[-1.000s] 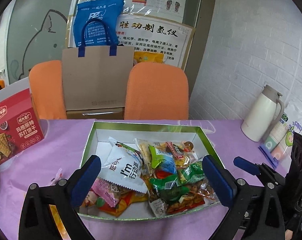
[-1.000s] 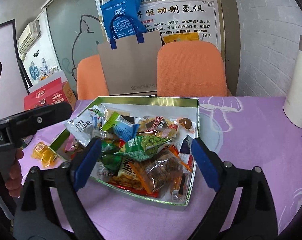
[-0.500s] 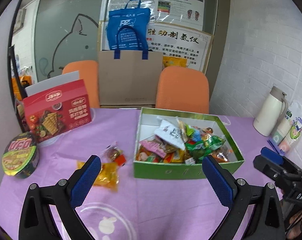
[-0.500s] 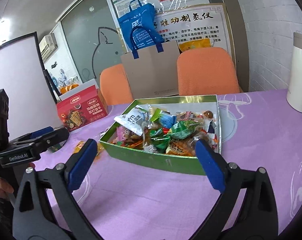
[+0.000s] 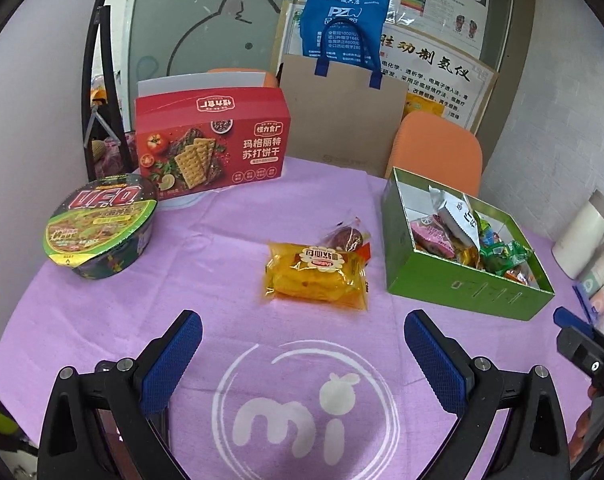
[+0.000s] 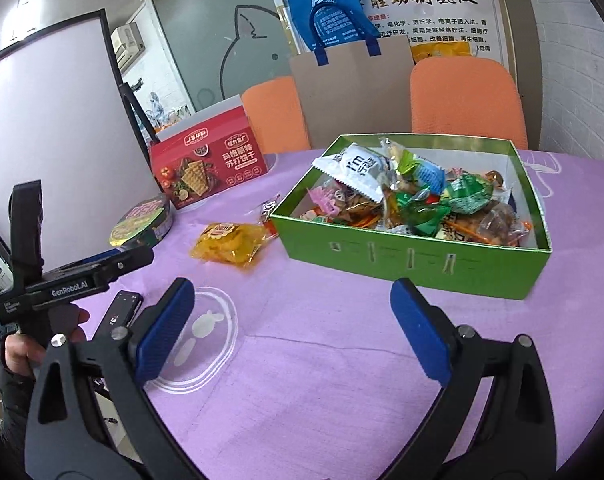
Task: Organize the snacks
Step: 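Move both tools toward the yellow bag with the red logo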
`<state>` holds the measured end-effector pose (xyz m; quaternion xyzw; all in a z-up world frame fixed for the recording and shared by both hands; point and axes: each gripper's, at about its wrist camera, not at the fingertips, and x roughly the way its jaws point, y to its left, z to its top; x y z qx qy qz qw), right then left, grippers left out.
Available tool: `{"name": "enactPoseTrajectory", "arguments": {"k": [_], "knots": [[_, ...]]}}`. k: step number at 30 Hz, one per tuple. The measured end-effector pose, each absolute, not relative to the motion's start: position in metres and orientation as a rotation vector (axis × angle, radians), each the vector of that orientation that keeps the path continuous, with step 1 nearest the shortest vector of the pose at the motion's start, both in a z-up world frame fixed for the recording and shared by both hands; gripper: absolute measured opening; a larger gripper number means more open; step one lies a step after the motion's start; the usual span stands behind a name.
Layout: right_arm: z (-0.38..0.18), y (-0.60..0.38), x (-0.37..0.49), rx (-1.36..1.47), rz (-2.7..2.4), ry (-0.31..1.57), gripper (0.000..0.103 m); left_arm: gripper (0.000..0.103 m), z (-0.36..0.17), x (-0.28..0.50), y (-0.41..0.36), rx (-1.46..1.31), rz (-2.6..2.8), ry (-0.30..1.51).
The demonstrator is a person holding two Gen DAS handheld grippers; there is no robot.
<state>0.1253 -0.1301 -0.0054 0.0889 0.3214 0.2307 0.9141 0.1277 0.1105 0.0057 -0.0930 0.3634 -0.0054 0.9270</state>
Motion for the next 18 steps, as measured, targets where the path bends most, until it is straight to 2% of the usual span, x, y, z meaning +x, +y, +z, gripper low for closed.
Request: {"name": "enactPoseTrajectory", "arguments": {"k": [10, 17, 18], "knots": [[-0.032, -0.082, 0.144, 0.155, 0.520, 0.752, 0.098, 0.102, 0.005, 0.188, 0.129, -0.217, -0.038, 0.774], [-0.048, -0.063, 0.167, 0.150, 0.526, 0.801, 0.098, 0.088, -0.022, 0.226, 0.129, -0.197, -0.108, 0.864], [-0.049, -0.059, 0.171, 0.147, 0.530, 0.807, 0.095, 0.087, -0.025, 0.229, 0.131, -0.212, -0.124, 0.872]]}}
